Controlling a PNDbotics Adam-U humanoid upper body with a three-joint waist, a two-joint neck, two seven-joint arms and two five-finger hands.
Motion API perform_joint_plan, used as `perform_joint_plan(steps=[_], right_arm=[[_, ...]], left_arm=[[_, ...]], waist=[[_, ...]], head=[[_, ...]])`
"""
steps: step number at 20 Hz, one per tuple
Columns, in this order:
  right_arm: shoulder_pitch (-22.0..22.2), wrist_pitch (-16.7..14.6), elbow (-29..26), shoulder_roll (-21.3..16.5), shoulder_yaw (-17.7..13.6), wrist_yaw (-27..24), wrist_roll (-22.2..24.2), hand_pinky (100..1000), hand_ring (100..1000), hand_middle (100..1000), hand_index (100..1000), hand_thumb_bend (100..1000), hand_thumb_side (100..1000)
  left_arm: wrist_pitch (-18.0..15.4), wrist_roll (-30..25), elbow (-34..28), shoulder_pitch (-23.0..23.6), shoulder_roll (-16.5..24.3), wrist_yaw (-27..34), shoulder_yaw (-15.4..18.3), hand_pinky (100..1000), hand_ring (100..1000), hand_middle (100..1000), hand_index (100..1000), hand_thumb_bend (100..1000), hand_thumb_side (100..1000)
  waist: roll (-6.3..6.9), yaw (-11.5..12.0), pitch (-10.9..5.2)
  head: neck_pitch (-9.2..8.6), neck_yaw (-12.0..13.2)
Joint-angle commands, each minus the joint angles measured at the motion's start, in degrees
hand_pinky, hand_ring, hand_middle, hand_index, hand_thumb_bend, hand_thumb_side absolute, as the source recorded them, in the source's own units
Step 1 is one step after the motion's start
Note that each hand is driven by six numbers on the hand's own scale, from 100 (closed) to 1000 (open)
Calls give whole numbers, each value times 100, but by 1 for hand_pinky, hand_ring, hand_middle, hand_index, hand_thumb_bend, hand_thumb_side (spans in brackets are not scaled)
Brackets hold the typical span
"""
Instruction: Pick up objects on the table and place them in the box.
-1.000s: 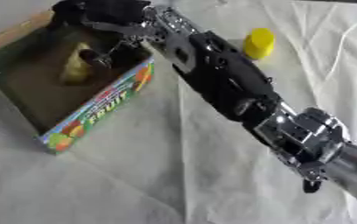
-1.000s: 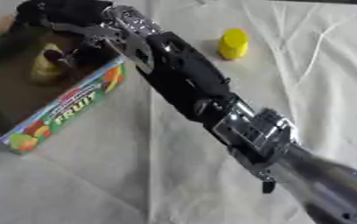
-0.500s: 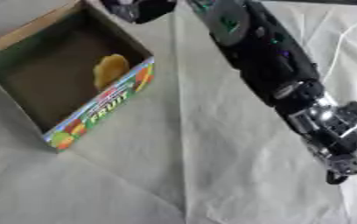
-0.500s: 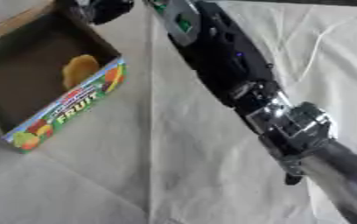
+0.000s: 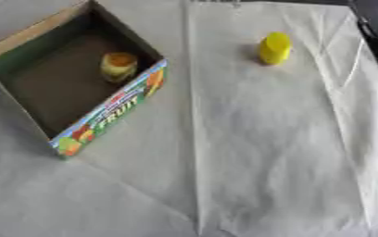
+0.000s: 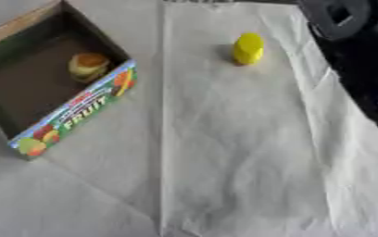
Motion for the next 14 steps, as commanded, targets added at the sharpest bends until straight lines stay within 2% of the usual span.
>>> perform_joint_plan(steps=[1,6,12,14], right_arm=[[361,42,-216,-607,-224,5,-86,891,1000,817,919,100,100],[1022,-16,-236,-895,-337,185,-172,893,1000,821,922,100,102],[1163,-95,-24,-924,-257,313,5,899,1000,807,919,100,152],[1149,-35,97,-895,-233,305,98,905,1000,798,914,100,242]], left_arm=[[43,-1,-91,-44,124,-13,66,796,804,775,868,100,239],[72,-13,-91,-47,78,-9,63,795,804,775,867,100,251],[109,-51,-91,-63,23,23,44,795,804,776,867,100,264],[122,-69,-91,-65,7,36,37,794,804,776,866,100,273]], waist=[[42,-26,-106],[57,-61,-41],[52,-56,-3],[45,-53,8]], head=[[-97,43],[-156,42],[-186,35],[-192,37]])
